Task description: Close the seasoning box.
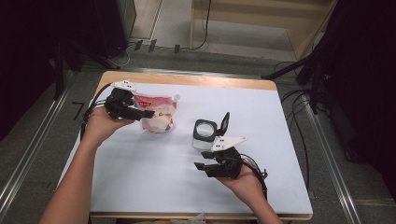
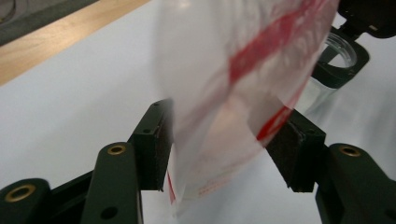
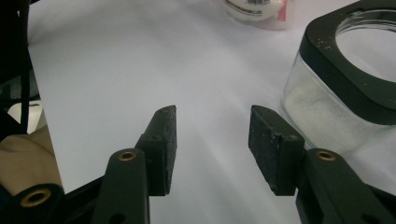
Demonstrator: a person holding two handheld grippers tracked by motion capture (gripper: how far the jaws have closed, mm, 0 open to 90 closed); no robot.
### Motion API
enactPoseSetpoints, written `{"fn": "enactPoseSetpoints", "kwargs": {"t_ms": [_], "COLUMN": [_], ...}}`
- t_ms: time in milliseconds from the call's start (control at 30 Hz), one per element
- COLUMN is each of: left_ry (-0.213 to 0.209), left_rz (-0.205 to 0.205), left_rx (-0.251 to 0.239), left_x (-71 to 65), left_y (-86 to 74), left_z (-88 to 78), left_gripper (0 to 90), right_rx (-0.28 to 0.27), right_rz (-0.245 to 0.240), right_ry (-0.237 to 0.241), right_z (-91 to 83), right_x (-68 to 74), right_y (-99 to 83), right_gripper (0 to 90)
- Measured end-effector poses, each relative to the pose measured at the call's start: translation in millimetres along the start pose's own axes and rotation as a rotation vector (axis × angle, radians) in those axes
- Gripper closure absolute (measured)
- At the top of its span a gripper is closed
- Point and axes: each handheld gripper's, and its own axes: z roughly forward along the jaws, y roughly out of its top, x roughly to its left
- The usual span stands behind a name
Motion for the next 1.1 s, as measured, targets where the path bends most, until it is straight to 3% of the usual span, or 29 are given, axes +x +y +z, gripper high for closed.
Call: {"fn": "enactPoseSetpoints", "kwargs": {"t_ms": [200,433,500,600,700,767,900,1000,1100], "left_ry": [0.018,-0.021,-0.048,-0.032,-0.025,-0.007,-0.047,-0.070,-0.069], "left_rz": [0.011,-0.015,-0.038,-0.016,-0.033,-0.053,-0.105,-0.113,-0.096], "left_rx": [-0.004,-0.031,-0.048,-0.016,0.003,0.001,-0.034,-0.057,-0.043], "left_x": [-5.8,-4.0,-5.0,-12.5,-16.4,-16.9,-13.6,-16.5,-24.0], "left_y": [1.4,-3.2,-1.9,3.3,5.9,7.4,11.7,16.4,22.8], "left_z": [5.3,4.0,2.8,3.1,4.9,3.6,-6.5,-18.9,-29.2], "left_gripper": [54.6,65.9,72.8,82.3,88.2,89.8,90.0,90.0,90.0], "right_rx": [0.002,0.011,0.011,-0.005,-0.025,-0.029,-0.038,-0.037,-0.032], "right_rz": [-0.007,-0.009,-0.012,0.002,0.022,0.014,0.025,0.009,-0.023], "right_ry": [0.009,0.021,0.021,0.026,0.031,0.033,0.054,0.071,0.079], "right_z": [3.9,8.6,10.0,12.7,14.5,16.3,22.6,29.1,35.9], "right_x": [3.3,4.1,3.6,2.1,3.3,5.2,8.0,12.6,19.5], "right_y": [1.2,2.2,2.8,5.1,8.4,9.9,14.6,19.9,26.3], "right_gripper": [53.1,53.2,52.4,52.1,52.0,51.7,51.1,50.5,49.9]}}
